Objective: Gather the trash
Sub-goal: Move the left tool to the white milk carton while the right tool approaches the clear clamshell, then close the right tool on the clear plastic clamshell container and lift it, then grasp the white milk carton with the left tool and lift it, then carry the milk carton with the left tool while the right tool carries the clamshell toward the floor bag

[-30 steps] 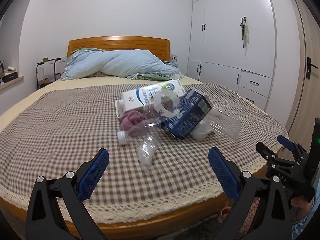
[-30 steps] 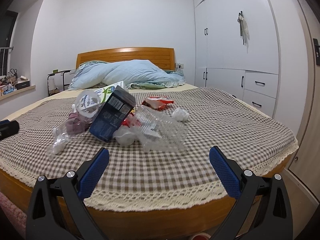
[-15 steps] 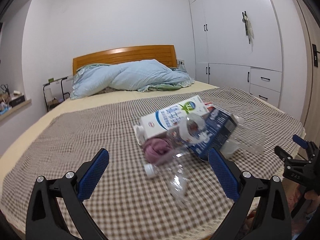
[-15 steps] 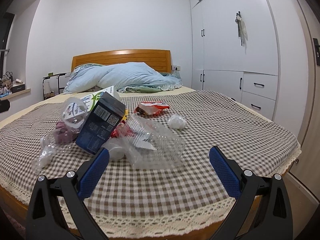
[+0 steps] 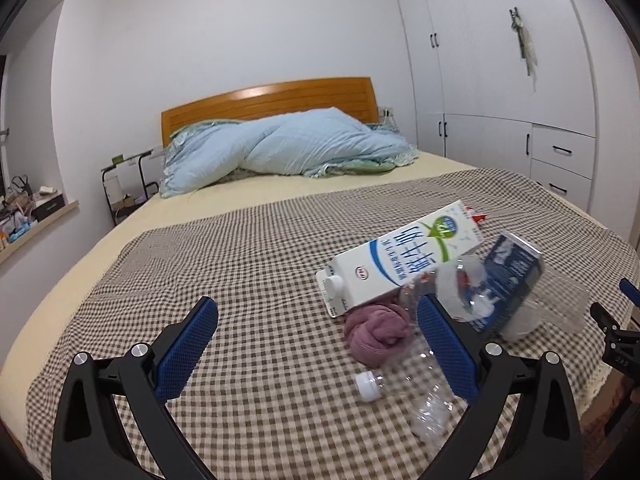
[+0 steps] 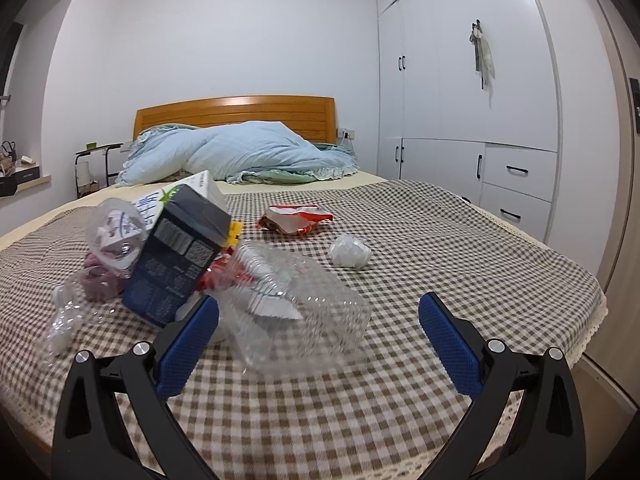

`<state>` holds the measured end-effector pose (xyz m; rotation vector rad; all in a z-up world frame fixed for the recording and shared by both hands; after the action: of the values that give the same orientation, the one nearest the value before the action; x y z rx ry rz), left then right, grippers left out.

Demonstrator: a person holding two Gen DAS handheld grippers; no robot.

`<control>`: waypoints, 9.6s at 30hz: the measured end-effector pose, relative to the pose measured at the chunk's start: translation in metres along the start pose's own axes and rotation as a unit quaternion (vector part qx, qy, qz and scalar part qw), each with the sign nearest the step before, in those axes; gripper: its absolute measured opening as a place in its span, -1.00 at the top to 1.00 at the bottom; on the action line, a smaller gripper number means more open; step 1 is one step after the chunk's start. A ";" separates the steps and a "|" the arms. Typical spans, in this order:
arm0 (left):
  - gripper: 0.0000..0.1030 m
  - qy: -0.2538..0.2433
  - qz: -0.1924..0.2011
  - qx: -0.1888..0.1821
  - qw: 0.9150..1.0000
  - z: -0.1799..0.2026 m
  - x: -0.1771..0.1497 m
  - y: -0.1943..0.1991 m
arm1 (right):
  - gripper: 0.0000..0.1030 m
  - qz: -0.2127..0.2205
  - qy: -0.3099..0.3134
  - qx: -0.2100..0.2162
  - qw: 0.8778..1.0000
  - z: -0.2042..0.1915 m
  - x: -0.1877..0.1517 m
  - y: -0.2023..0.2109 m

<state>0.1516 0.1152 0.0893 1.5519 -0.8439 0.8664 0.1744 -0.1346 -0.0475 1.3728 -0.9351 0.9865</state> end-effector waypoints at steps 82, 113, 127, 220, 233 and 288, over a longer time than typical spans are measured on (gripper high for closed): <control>-0.87 -0.277 -0.141 -0.129 0.942 0.075 0.034 -0.194 | -0.18 -0.198 -0.521 0.107 0.823 0.086 -0.025 -0.112; -0.86 -0.269 -0.131 -0.128 0.946 0.073 0.031 -0.191 | -0.47 -0.064 0.013 -0.100 0.993 0.045 0.028 -0.067; -0.86 -0.299 -0.140 -0.128 0.935 0.079 0.034 -0.192 | -0.25 -0.122 0.013 -0.039 0.992 0.044 0.027 -0.095; -0.49 -0.328 -0.025 -0.007 0.944 0.099 0.076 -0.139 | -0.15 -0.080 -0.013 -0.048 0.996 0.064 0.027 -0.057; -0.49 -0.235 -0.017 -0.051 0.970 0.088 0.097 -0.050 | -0.14 -0.040 -0.004 -0.048 0.998 0.067 0.021 -0.013; -0.49 -0.125 -0.123 -0.166 0.970 0.101 -0.121 0.147 | -0.14 -0.096 0.060 0.059 0.992 0.027 -0.073 0.167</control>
<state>-0.0259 0.0039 0.0397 1.4434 -0.9008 0.3328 -0.0055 -0.1685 -0.0609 1.4558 -0.6500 0.9788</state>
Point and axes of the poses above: each gripper's, at about its wrist camera, not at the fingertips, and y roughly against the way its jaws point, z to its right, x to its top, the point moved 2 cm from there along -y, roughly the way its jaws point, and after that the axes turned 2 degrees about -z, right-handed, at the moved point
